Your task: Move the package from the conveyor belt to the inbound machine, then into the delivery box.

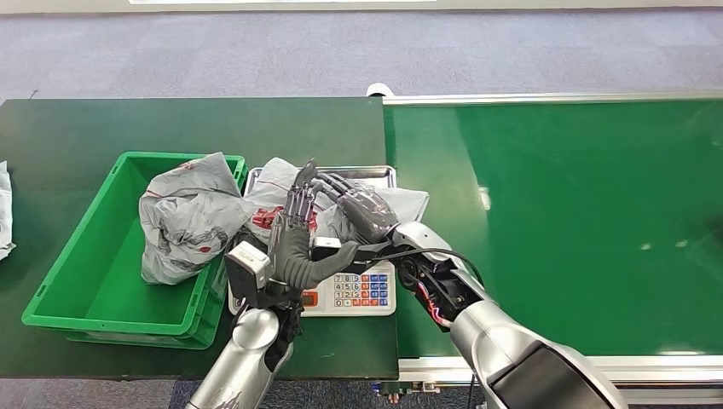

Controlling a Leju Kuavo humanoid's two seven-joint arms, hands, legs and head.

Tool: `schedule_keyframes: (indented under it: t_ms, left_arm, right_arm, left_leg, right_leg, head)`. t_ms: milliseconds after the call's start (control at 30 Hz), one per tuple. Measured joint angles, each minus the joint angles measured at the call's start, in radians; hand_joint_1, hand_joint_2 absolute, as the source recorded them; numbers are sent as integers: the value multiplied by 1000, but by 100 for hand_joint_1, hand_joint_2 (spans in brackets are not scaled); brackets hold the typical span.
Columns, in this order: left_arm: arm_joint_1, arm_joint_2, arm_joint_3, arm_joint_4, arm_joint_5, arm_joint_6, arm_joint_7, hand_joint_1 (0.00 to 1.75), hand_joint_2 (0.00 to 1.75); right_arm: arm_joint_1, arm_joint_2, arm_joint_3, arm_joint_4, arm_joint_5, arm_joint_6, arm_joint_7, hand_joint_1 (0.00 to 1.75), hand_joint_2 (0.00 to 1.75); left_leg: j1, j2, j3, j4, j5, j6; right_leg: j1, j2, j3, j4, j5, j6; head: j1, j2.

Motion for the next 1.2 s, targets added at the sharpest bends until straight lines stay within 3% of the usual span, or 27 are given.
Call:
schedule_keyframes:
  t_ms: [133,433,667,900,1033,1200]
  left_arm:
    - [0,0,5,-1,-3,0,8,0,175]
    - [1,0,16,-14,-12,12,18,0,175]
    - [19,-3,39,-51,-31,26,33,0,175]
    - [26,-3,59,-58,-44,21,45,0,175]
    - [26,-3,65,-56,-51,14,49,0,175]
    - [26,-3,68,-50,-60,14,51,0,175]
  right_arm:
    - [44,-1,-46,-38,-3,-52,8,0,175]
    - [163,-22,-157,-193,-50,-71,-7,0,175]
    - [336,-49,-283,-445,-159,-109,-77,0,175]
    - [511,-51,-394,-695,-80,-318,-190,0,175]
    - [598,-43,-449,-825,-146,-327,-212,0,175]
    - [621,-47,-453,-874,-300,-274,-213,0,175]
  left_leg:
    - [0,0,0,0,0,0]
    - [0,0,0,0,0,0]
    - [0,1,0,0,-1,0]
    - [0,0,-1,0,-1,0]
    - [0,1,-1,0,-1,0]
    - [0,1,-1,0,-1,0]
  right_leg:
    - [0,0,0,0,0,0]
    - [0,0,0,0,0,0]
    - [0,0,-1,0,0,0]
    - [0,0,-1,0,0,0]
    - [0,0,-2,0,0,0]
    - [0,0,-1,0,0,0]
  head:
    - [0,0]
    - [0,0]
    - [0,0]
    - [0,0]
    - [0,0]
    - [0,0]
